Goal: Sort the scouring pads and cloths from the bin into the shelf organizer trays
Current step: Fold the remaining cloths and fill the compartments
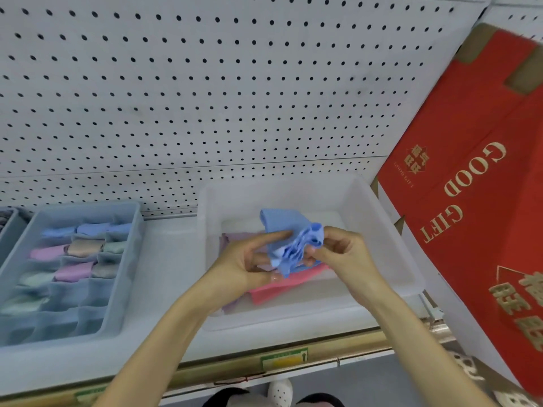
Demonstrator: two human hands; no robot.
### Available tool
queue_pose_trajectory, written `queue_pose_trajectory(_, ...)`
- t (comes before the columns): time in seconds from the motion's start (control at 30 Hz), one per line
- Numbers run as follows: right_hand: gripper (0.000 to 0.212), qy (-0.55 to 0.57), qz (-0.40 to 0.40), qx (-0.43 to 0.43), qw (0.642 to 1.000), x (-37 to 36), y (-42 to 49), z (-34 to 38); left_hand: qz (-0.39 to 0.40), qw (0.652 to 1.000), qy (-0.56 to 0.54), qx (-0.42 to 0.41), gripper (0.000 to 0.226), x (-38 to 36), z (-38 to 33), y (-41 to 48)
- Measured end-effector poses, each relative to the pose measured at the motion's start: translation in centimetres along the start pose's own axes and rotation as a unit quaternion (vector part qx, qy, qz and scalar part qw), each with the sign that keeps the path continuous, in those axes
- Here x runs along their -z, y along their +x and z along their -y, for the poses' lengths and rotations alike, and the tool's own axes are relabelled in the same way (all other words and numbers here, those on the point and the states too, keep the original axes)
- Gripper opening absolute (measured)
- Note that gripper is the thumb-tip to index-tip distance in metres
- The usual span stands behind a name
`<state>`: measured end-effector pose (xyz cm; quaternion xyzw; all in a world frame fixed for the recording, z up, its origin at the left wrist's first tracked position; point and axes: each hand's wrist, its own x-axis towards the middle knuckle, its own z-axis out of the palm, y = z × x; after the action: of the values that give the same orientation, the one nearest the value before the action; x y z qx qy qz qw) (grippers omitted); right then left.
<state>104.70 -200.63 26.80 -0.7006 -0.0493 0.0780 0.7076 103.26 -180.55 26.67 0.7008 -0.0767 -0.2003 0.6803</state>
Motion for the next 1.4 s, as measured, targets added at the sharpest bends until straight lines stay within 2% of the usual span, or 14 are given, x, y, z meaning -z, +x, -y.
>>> queue_pose_trajectory(0.03,0.010,0.013,-0.013,-0.006,1.000,-0.2,0.1,-0.1,-0.014,1.000,0.008,-0.005,0.062,-0.4,-0.1,0.1)
queue_pose_trajectory(0.1,0.023,0.020,-0.028,-0.031,0.999,-0.7,0.1,-0.6,-0.087,0.996,-0.002,-0.014,0.048,-1.4,-0.2,0.4)
queue_pose_trajectory(0.23,0.032,0.027,-0.068,-0.046,0.996,-1.7,-0.2,-1.1,-0.245,0.962,-0.118,-0.012,0.010,-3.4,0.3,1.1)
queue_pose_trajectory(0.27,0.030,0.029,-0.085,-0.044,0.995,-1.9,-0.3,-1.2,-0.267,0.954,-0.138,-0.010,0.008,-3.6,0.5,1.2)
queue_pose_trajectory(0.43,0.038,0.077,-0.134,-0.060,0.986,-2.6,-0.5,-1.6,-0.326,0.931,-0.164,-0.016,0.034,-4.3,1.1,1.5)
queue_pose_trajectory(0.53,0.022,0.115,-0.140,-0.075,0.981,-2.6,-0.6,-1.6,-0.312,0.930,-0.192,-0.014,0.026,-4.5,1.1,1.5)
queue_pose_trajectory(0.6,0.013,0.111,-0.157,-0.088,0.977,-2.3,-0.6,-1.6,-0.272,0.932,-0.241,-0.002,0.039,-4.3,1.1,1.5)
queue_pose_trajectory(0.67,0.024,0.106,-0.150,-0.103,0.978,-1.9,-0.6,-1.6,-0.218,0.943,-0.250,-0.001,0.054,-3.8,1.3,1.2)
queue_pose_trajectory(0.77,0.039,0.076,-0.094,-0.113,0.986,-1.2,-0.6,-1.6,-0.139,0.974,-0.180,0.009,0.041,-3.2,1.1,0.9)
queue_pose_trajectory(0.93,0.047,0.022,-0.009,-0.128,0.992,0.3,-0.8,-2.5,-0.133,0.987,-0.089,0.017,0.030,-3.0,0.9,0.7)
queue_pose_trajectory(1.0,0.053,0.013,0.055,-0.150,0.987,0.9,-0.6,-2.7,-0.129,0.990,-0.062,0.015,0.029,-3.0,0.9,0.4)
queue_pose_trajectory(1.13,0.044,0.070,0.193,-0.163,0.965,1.0,-0.2,-2.2,-0.121,0.992,-0.035,0.018,0.031,-2.7,0.9,-0.5)
queue_pose_trajectory(1.3,0.038,0.147,0.186,-0.157,0.959,-0.4,0.2,-2.7,-0.134,0.990,-0.041,0.029,0.029,-1.5,1.2,-2.1)
queue_pose_trajectory(1.4,0.027,0.158,0.186,-0.131,0.961,-1.5,0.5,-2.7,-0.139,0.984,-0.106,0.035,0.029,-0.3,2.0,-2.9)
